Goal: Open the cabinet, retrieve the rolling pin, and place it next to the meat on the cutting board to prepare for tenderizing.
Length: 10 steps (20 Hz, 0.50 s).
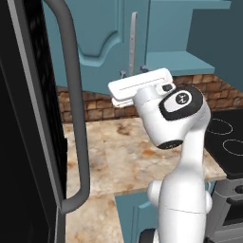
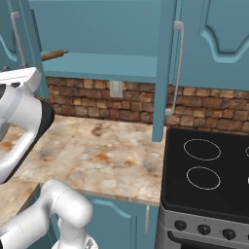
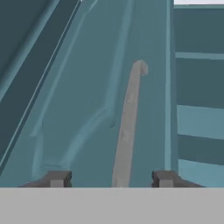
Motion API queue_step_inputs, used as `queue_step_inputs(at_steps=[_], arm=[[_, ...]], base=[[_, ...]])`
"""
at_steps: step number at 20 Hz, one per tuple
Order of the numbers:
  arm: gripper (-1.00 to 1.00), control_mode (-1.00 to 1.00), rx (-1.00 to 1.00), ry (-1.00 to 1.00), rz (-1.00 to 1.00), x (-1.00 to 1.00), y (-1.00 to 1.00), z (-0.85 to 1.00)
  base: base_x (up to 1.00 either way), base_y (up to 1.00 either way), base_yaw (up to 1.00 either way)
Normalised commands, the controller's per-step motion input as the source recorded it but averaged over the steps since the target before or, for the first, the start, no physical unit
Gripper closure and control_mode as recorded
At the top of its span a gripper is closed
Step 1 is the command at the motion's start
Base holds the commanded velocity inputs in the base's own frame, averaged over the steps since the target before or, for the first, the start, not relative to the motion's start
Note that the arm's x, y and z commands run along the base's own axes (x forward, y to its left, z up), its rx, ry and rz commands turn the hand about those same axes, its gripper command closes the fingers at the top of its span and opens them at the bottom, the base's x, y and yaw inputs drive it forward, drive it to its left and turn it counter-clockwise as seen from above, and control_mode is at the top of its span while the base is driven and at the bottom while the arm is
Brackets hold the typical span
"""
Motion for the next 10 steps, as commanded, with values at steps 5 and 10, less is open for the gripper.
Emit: queue_step_inputs(at_steps=[5,10], arm=[[-1.0,-1.0,0.23,-0.19,0.03,-0.77,-0.32,0.3],[-1.0,-1.0,0.31,-0.07,0.0,-0.79,-0.38,0.38]], base=[[0.0,0.0,0.0],[0.0,0.0,0.0]])
